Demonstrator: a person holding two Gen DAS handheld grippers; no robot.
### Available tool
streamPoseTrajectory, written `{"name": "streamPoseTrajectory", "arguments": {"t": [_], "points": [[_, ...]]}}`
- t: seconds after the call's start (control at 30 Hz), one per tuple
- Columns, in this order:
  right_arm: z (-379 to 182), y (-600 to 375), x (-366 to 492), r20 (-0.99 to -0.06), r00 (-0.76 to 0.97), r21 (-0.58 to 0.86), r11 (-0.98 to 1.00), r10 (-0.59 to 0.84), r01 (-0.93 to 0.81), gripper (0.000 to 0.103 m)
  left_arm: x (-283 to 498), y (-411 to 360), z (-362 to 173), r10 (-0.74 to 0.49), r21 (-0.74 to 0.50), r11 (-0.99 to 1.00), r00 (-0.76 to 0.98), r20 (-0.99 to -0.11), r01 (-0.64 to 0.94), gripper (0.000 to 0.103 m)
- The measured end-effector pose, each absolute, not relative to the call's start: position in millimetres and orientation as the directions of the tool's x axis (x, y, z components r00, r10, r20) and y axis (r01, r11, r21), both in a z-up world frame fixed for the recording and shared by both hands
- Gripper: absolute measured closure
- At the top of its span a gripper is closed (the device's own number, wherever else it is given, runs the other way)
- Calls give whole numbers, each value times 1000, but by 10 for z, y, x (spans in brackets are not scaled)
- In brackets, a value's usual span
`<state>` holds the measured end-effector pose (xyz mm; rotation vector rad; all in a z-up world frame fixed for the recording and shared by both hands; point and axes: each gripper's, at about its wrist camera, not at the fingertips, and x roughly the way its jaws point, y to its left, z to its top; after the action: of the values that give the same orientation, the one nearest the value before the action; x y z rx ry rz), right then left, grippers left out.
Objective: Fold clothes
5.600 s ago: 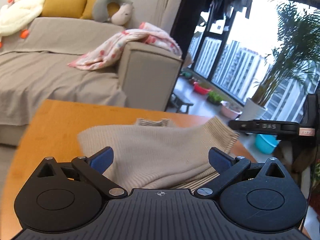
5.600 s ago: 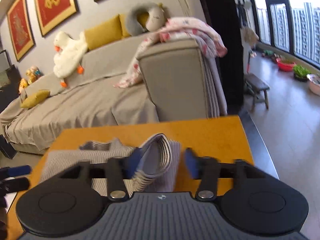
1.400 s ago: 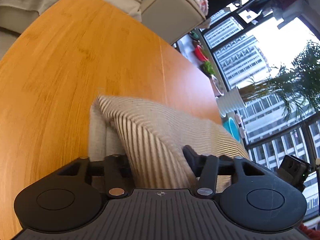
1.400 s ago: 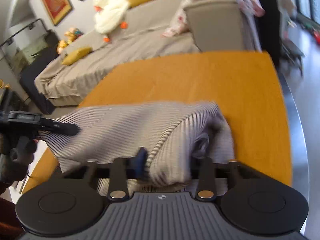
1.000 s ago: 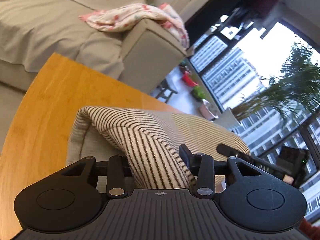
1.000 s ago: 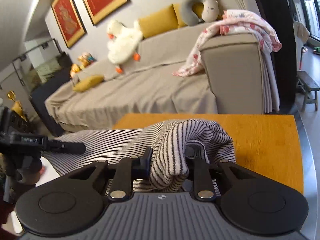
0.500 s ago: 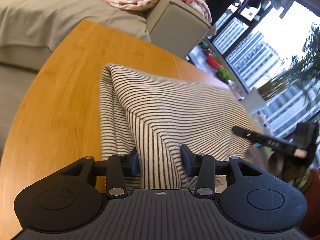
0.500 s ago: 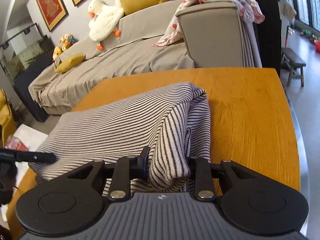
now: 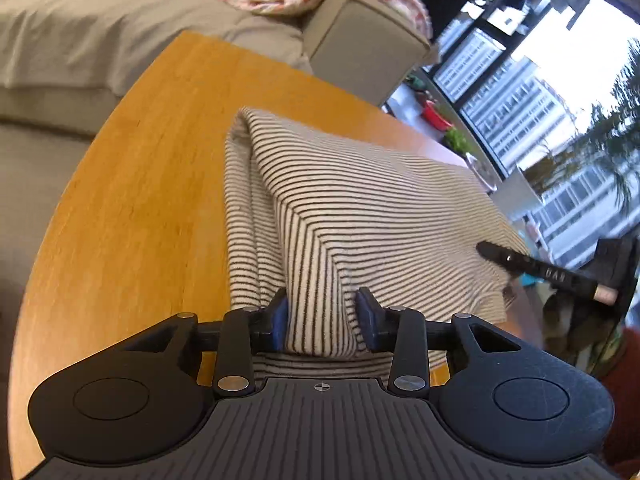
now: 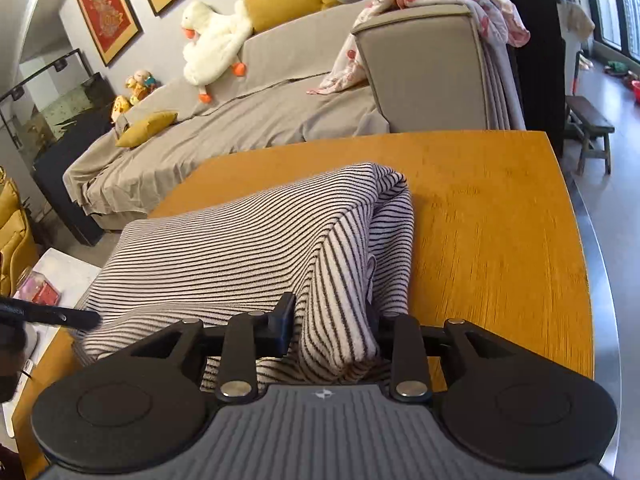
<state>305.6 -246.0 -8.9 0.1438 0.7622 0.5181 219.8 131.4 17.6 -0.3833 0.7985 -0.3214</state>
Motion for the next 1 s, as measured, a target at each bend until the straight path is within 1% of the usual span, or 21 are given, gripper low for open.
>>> {"name": "streamPoseTrajectory", "arguments": {"t": [0.03, 0.07, 0.1, 0.17, 0.2, 0.23, 0.27, 0.3, 0.33, 0.43, 0.5, 0.57, 0.63, 0.67, 0.73, 0.87, 1.0], "points": [[-51, -2445, 3044, -625, 614, 287, 873, 482, -394, 58, 2177, 1293, 179, -402, -427, 894, 658, -637, 132, 54], [-14, -2431, 3031, -628, 622, 266, 881, 467, -392, 48, 2156, 1272, 181, -386, -406, 904, 659, -646, 131, 54], [24, -2417, 3019, -631, 631, 245, 888, 452, -390, 44, 2135, 1251, 183, -369, -385, 914, 660, -654, 130, 54], [109, -2397, 2993, -629, 650, 211, 899, 426, -384, 29, 2092, 1214, 196, -340, -347, 929, 665, -665, 128, 50], [173, -2407, 2975, -613, 666, 212, 901, 425, -379, 26, 2056, 1227, 263, -351, -360, 923, 682, -642, 137, 45], [236, -2420, 2957, -596, 681, 216, 902, 426, -375, 17, 2018, 1227, 339, -369, -381, 913, 695, -617, 147, 38], [286, -2433, 2939, -574, 693, 231, 898, 436, -374, 12, 1986, 1222, 403, -389, -404, 901, 705, -593, 158, 36], [313, -2442, 2923, -551, 700, 250, 890, 454, -381, 5, 1989, 1192, 394, -423, -435, 884, 692, -585, 173, 32], [342, -2441, 2908, -527, 704, 271, 879, 476, -391, 1, 1991, 1162, 386, -457, -465, 865, 678, -576, 188, 29], [380, -2371, 2893, -480, 679, 326, 832, 555, -449, 0, 2004, 1070, 347, -550, -551, 804, 632, -546, 224, 23], [362, -2284, 2915, -463, 654, 349, 802, 598, -485, 0, 2067, 972, 138, -556, -569, 801, 584, -592, 186, 20], [252, -2196, 2978, -488, 620, 373, 789, 615, -488, 0, 2125, 880, -63, -562, -583, 798, 537, -630, 151, 19], [58, -2153, 3019, -536, 583, 410, 793, 610, -452, 0, 2145, 894, -116, -585, -601, 780, 545, -600, 176, 7], [-36, -2154, 3006, -545, 581, 420, 796, 605, -435, 0, 2183, 914, -115, -592, -611, 772, 544, -595, 172, 7], [-101, -2160, 2896, -519, 603, 416, 795, 606, -441, 0, 2257, 954, -114, -604, -630, 759, 542, -584, 167, 7], [-126, -2187, 2668, -491, 616, 461, 784, 615, -415, 0, 2415, 1037, -148, -579, -590, 781, 591, -562, 204, 6], [-115, -2115, 2312, -480, 605, 508, 764, 635, -398, 0, 2727, 1079, -161, -545, -574, 797, 638, -544, 191, 3]]}}
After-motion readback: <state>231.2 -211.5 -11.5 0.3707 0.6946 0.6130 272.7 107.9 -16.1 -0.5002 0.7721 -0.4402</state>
